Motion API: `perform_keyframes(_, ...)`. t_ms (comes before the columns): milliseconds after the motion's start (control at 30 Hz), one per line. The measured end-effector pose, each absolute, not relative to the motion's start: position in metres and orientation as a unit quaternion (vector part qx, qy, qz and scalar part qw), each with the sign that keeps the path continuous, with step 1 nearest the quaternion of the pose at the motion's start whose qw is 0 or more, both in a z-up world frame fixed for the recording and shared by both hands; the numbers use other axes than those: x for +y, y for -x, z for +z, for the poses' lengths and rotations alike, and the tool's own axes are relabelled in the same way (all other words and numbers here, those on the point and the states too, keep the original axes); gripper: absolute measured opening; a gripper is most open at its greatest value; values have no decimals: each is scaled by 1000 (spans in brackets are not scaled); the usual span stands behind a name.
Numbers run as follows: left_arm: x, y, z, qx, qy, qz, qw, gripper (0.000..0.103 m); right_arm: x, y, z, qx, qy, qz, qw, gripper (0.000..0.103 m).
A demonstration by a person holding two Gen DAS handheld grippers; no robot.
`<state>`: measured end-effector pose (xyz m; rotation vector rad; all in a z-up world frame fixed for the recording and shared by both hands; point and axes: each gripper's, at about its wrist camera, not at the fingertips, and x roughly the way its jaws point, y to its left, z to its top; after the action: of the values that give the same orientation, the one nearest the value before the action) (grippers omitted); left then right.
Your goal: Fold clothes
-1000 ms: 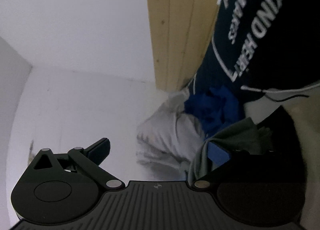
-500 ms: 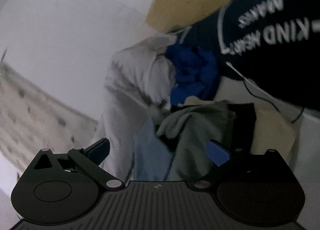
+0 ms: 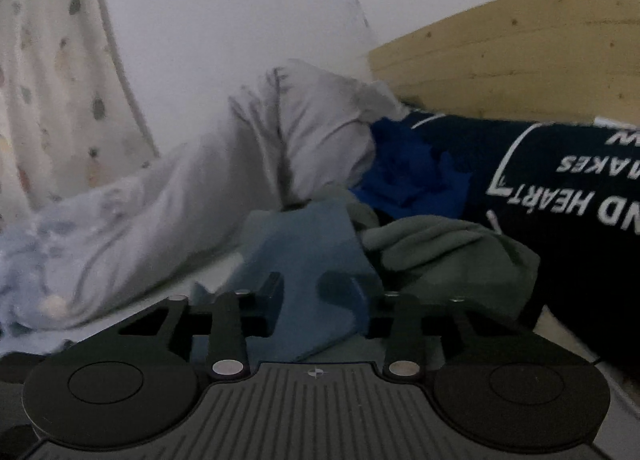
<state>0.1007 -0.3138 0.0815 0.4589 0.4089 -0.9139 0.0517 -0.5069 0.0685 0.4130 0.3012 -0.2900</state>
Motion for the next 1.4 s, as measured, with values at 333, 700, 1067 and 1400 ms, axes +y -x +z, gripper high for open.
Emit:
perform_keyframes(333,-308,-102,74,200,-216,-429,854,8,-506,-47,74,181,-204,-168,947,34)
perform_keyframes(700,-321,-44,105,39,-274,-450,849,76,-506,-21,92,162,-264,-125,942,5)
perform_keyframes(1067,-396,-18,99,-11,-336,-427,840,31,-506,6,109,142,-323,-83,932,5)
perform_keyframes(1400,-352,-37,105,11,-293,-404,866,3,-561,-7,86,123,-399,-62,907,37)
